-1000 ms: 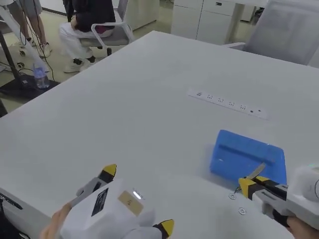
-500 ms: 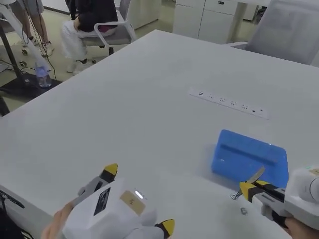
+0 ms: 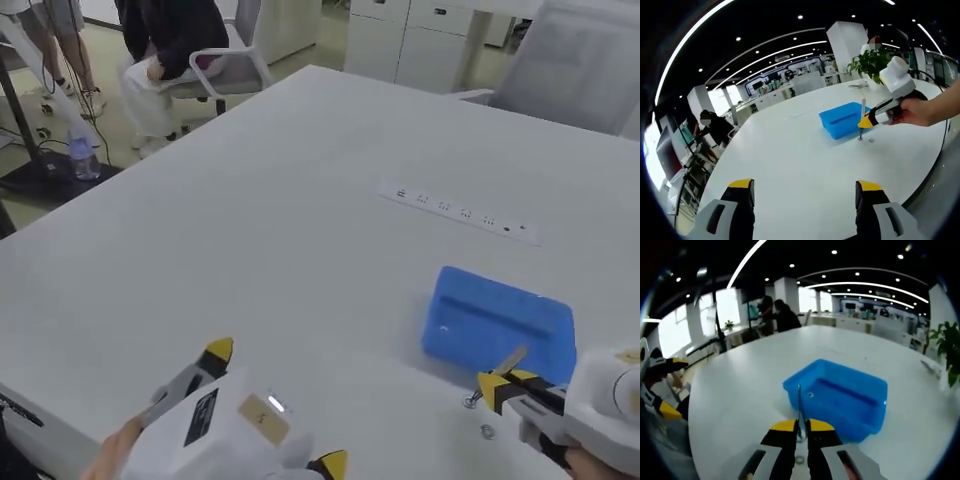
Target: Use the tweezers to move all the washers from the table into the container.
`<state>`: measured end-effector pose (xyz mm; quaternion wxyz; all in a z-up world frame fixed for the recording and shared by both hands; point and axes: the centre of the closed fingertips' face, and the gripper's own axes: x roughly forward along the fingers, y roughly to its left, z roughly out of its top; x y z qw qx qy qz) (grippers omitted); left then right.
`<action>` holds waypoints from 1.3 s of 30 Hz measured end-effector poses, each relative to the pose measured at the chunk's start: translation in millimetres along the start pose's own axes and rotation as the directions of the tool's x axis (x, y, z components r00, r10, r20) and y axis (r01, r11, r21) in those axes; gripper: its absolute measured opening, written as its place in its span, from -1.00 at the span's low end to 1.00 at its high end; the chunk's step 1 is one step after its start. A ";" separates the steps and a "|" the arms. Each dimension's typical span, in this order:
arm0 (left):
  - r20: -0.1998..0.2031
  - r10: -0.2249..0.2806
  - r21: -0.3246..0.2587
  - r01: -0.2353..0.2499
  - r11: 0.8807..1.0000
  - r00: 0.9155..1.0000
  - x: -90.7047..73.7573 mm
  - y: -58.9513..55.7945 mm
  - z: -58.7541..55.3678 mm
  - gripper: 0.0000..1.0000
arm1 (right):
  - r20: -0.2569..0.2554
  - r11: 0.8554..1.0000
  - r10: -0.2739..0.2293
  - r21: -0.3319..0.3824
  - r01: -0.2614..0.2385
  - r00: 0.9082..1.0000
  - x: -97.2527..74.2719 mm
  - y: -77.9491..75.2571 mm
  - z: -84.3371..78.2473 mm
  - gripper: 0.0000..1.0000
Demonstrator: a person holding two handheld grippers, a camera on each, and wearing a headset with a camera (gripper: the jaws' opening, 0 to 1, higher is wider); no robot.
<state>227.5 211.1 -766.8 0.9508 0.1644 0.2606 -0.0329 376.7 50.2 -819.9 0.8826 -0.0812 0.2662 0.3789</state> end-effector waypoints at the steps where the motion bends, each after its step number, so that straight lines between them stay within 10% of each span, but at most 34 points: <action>1: 0.000 0.000 0.001 0.000 1.000 1.000 0.1 0.1 0.0 0.69 | 0.006 1.000 -0.006 -0.006 0.006 1.000 -0.1 0.1 -1.7 -0.93; 19: 0.002 0.003 -0.001 -0.003 1.000 1.000 -0.4 0.7 0.0 0.69 | -0.009 1.000 0.007 0.009 -0.007 1.000 1.6 -3.7 -0.2 -0.95; 39: 0.033 -0.006 -0.021 0.006 1.000 0.999 -1.9 -0.2 5.6 0.75 | 0.122 1.000 0.014 0.026 -0.017 0.992 -32.7 -11.9 60.8 -0.95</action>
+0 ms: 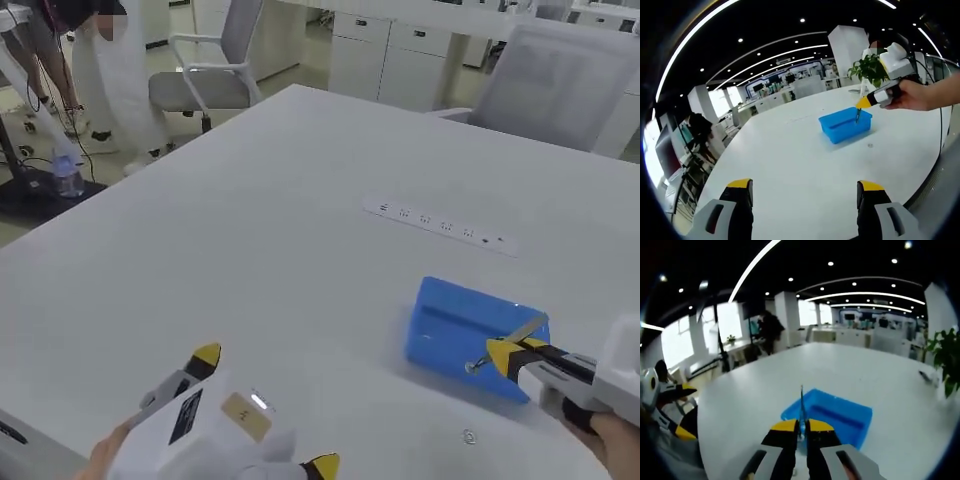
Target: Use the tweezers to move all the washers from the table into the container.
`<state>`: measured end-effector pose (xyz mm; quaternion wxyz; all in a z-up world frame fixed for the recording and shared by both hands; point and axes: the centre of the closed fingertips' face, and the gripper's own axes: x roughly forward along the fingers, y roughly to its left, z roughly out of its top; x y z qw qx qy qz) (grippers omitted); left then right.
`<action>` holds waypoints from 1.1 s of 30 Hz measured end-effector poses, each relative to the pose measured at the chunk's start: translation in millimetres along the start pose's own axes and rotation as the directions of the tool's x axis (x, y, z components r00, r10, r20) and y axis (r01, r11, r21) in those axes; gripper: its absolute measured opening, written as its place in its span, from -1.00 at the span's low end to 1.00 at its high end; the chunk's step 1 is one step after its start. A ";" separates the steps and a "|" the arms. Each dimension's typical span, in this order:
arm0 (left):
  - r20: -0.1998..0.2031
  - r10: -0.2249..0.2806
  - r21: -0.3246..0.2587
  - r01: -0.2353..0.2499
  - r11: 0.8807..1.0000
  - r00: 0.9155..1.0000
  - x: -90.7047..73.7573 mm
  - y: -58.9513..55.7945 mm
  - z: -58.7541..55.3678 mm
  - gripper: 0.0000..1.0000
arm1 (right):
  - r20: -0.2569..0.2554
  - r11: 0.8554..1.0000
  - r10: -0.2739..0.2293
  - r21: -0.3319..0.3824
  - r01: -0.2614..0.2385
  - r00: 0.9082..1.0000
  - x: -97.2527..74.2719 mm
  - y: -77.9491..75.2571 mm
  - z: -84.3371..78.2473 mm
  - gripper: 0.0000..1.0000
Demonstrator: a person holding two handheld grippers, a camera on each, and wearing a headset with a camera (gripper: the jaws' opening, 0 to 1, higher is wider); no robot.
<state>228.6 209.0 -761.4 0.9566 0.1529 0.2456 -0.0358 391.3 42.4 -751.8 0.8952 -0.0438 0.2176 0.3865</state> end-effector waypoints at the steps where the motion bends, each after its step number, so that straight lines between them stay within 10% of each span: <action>1: -0.001 -0.001 0.001 0.001 1.000 1.000 0.0 -0.2 -0.2 0.75 | 0.002 1.000 -0.002 -0.002 0.002 1.000 1.4 -1.7 2.7 -0.95; 11: -0.009 -0.003 0.007 0.003 1.000 1.000 1.0 -0.9 -1.6 0.74 | 0.020 0.999 -0.023 -0.022 0.023 1.000 15.3 -10.1 14.2 -0.95; 33: -0.033 -0.013 0.023 0.014 1.000 0.999 2.0 -3.8 -5.8 0.75 | -0.111 0.994 -0.070 -0.096 0.059 0.991 58.6 -34.6 -24.8 -0.94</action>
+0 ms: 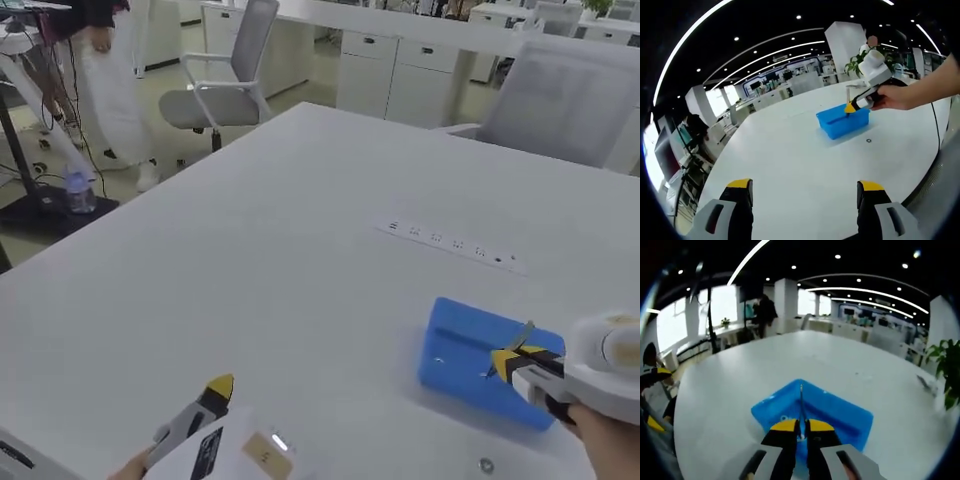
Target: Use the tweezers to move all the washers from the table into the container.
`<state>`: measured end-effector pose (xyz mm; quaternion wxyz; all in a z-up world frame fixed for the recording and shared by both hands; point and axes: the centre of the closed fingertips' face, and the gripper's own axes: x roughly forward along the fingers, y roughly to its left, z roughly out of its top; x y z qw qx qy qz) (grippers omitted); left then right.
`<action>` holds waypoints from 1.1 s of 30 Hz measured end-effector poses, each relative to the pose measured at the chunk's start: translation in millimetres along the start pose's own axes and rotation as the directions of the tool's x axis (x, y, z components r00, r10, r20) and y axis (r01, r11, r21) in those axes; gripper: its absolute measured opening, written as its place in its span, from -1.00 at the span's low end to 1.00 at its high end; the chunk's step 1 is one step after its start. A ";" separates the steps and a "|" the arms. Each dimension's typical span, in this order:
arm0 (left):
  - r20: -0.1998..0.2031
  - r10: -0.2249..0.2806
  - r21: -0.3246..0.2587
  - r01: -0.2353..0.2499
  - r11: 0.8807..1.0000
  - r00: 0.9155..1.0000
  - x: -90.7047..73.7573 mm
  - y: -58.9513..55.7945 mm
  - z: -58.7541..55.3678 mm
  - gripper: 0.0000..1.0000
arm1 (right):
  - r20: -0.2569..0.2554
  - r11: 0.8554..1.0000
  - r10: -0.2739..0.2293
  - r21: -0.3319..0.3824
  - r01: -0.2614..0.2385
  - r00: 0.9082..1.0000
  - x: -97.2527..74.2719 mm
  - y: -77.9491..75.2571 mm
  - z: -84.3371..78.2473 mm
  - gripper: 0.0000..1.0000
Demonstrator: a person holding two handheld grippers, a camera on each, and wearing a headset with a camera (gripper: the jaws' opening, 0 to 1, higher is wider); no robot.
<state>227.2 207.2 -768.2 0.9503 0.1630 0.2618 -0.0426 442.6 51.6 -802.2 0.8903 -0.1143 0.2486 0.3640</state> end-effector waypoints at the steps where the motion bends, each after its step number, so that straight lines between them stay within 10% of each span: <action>1: 0.000 0.001 -0.001 -0.001 1.000 1.000 0.0 0.1 0.0 0.75 | -0.005 1.000 0.000 -0.004 0.000 1.000 1.1 0.6 -1.5 -0.94; 26: -0.011 0.008 0.003 -0.008 1.000 1.000 1.2 1.4 -1.8 0.74 | -0.025 0.997 0.001 0.077 0.001 1.000 2.9 -3.2 -10.2 -0.93; 33: -0.006 0.012 0.000 -0.012 1.000 1.000 0.2 2.3 -0.9 0.74 | 0.070 0.992 -0.017 0.127 0.008 0.997 -16.5 -7.1 17.2 -0.93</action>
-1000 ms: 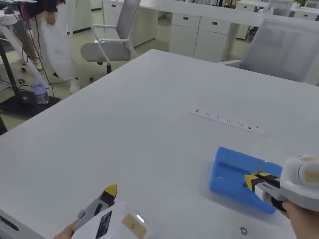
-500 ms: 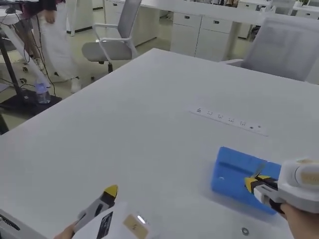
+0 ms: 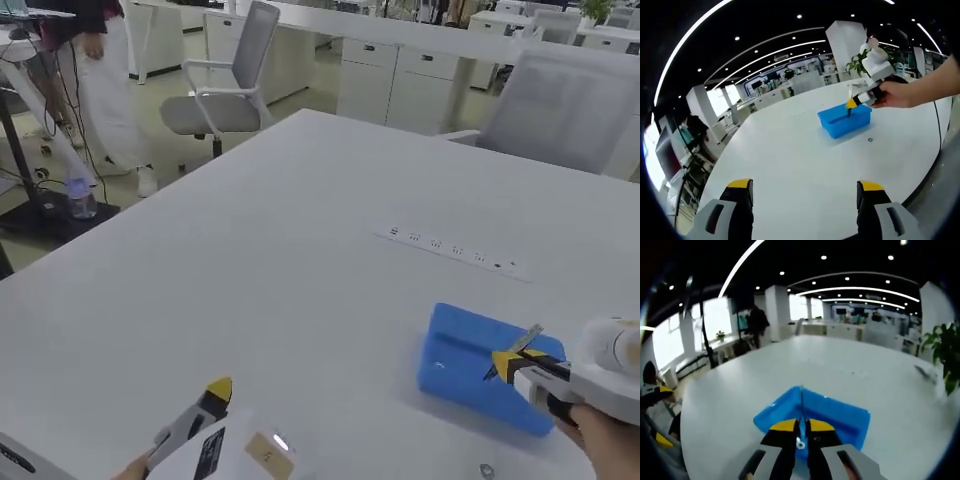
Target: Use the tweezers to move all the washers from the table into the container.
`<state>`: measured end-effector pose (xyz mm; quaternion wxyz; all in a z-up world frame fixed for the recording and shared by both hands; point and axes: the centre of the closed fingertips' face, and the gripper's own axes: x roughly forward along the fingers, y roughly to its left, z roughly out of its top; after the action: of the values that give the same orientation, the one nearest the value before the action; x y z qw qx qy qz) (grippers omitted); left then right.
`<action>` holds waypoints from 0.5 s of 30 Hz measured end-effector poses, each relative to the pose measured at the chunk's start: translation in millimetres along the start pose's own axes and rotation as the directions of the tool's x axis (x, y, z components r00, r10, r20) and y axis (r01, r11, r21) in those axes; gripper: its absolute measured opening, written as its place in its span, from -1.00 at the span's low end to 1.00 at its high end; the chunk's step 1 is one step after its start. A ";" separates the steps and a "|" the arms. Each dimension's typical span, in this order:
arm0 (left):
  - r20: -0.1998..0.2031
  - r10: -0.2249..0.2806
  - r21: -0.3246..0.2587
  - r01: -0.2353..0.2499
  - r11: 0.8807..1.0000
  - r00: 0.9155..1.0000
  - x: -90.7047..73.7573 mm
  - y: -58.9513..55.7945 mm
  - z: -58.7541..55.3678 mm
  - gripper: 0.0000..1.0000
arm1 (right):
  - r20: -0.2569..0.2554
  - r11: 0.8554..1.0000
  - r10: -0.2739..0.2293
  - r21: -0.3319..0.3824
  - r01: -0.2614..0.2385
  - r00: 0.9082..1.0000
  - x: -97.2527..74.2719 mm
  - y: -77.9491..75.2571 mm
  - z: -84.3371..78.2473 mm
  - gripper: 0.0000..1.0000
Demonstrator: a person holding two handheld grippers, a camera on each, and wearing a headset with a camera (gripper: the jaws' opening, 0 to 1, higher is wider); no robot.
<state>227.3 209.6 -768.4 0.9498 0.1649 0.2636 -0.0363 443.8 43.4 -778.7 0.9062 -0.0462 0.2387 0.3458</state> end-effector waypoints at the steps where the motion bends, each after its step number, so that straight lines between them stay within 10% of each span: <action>1: 0.002 -0.001 0.000 0.001 1.000 1.000 -0.2 -0.1 0.3 0.74 | 0.008 1.000 0.003 0.002 -0.003 1.000 -2.6 0.0 2.1 -0.93; 15: 0.026 -0.001 -0.007 0.001 1.000 1.000 -2.4 -0.1 4.7 0.74 | 0.055 0.997 0.059 -0.061 -0.056 0.997 -54.5 26.6 7.4 -0.93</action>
<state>227.5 207.9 -763.4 0.9537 0.1607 0.2512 -0.0381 394.2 32.4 -744.7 0.9005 -0.0563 0.2039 0.3799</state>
